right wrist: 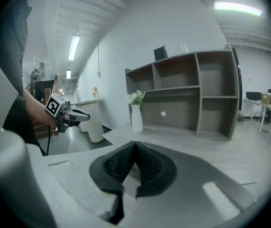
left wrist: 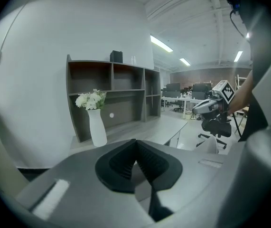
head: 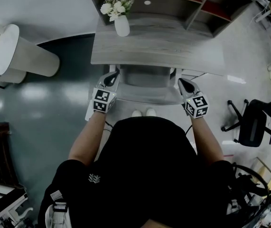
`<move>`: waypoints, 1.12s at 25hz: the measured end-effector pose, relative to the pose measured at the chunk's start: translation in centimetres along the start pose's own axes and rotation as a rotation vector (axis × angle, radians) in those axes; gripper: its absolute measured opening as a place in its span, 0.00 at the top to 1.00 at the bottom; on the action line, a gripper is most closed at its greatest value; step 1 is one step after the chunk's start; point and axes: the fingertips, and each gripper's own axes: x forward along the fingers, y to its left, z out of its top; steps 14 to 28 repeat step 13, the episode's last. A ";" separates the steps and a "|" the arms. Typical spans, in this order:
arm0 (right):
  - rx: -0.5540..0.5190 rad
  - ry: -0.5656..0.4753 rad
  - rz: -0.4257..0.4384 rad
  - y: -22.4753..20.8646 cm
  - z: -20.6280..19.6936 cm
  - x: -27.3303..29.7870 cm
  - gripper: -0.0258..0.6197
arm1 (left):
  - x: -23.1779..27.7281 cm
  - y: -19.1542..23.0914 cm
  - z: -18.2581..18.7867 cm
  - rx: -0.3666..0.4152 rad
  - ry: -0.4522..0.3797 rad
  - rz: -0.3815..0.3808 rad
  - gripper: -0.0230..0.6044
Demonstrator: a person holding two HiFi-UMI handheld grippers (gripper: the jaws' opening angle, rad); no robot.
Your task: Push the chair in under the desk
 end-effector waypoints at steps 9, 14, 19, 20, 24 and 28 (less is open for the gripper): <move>0.001 -0.014 0.002 -0.4 0.8 0.2 0.96 | 0.4 -0.7 0.2 0.011 0.019 0.002 0.95; 0.004 -0.015 -0.005 -0.8 0.9 0.1 0.96 | 0.5 -0.8 1.2 0.018 0.000 -0.003 0.95; 0.004 -0.015 -0.005 -0.8 0.9 0.1 0.96 | 0.5 -0.8 1.2 0.018 0.000 -0.003 0.95; 0.004 -0.015 -0.005 -0.8 0.9 0.1 0.96 | 0.5 -0.8 1.2 0.018 0.000 -0.003 0.95; 0.004 -0.015 -0.005 -0.8 0.9 0.1 0.96 | 0.5 -0.8 1.2 0.018 0.000 -0.003 0.95; 0.004 -0.015 -0.005 -0.8 0.9 0.1 0.96 | 0.5 -0.8 1.2 0.018 0.000 -0.003 0.95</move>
